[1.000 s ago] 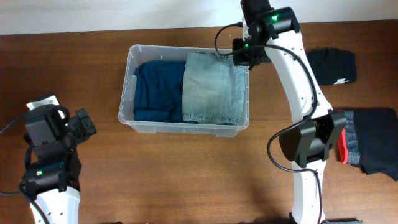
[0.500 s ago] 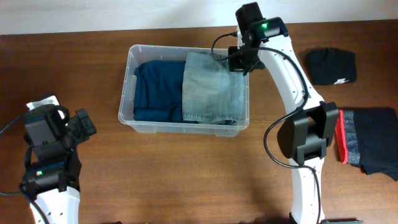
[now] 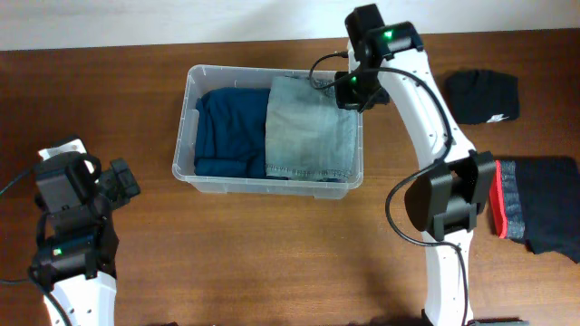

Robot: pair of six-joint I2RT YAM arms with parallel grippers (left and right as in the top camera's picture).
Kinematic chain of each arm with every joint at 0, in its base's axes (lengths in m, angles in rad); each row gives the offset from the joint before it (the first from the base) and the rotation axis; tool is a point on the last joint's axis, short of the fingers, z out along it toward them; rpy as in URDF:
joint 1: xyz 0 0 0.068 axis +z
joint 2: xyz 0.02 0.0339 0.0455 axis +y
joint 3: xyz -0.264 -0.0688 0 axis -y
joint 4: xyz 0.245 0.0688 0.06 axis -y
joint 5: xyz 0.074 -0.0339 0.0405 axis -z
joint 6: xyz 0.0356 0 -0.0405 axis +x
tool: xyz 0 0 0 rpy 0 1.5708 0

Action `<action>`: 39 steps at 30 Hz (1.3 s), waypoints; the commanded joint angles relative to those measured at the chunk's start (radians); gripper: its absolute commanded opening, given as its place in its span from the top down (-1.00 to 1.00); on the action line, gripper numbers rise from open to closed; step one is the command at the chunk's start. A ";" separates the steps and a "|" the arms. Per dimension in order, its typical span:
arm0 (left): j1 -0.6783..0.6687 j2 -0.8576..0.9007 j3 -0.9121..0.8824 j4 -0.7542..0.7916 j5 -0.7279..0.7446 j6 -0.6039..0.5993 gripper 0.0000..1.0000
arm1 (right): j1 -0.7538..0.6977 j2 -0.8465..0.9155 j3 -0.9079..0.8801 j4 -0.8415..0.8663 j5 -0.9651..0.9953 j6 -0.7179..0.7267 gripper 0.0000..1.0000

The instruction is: Pack container

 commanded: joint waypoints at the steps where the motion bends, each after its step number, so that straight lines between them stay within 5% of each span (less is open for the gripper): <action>1: 0.005 0.002 -0.003 0.002 0.007 -0.013 -0.99 | -0.007 -0.118 0.092 -0.049 0.032 -0.002 -0.01; 2: 0.005 0.002 -0.003 0.002 0.007 -0.013 -0.99 | -0.013 -0.138 0.103 -0.064 0.039 -0.002 -0.58; 3: 0.005 0.002 -0.003 0.002 0.007 -0.013 -0.99 | -0.021 -0.156 0.110 -0.076 0.043 -0.002 -0.93; 4: 0.005 0.002 -0.003 0.002 0.007 -0.013 -0.99 | -0.032 -0.174 0.116 -0.089 0.047 -0.002 -0.97; 12: 0.005 0.002 -0.003 0.002 0.007 -0.013 -0.99 | -0.230 -0.317 0.118 -0.274 0.049 0.002 -0.97; 21: 0.005 0.002 -0.003 0.002 0.007 -0.013 -0.99 | -0.578 -0.467 0.029 -0.281 0.007 0.032 -0.97; 33: 0.005 0.002 -0.003 0.002 0.007 -0.013 -0.99 | -1.033 -0.816 -0.438 -0.216 -0.050 0.032 -0.97; 39: 0.005 0.002 -0.003 0.002 0.007 -0.013 -0.99 | -1.257 -0.910 -0.705 -0.089 -0.259 -0.034 -0.97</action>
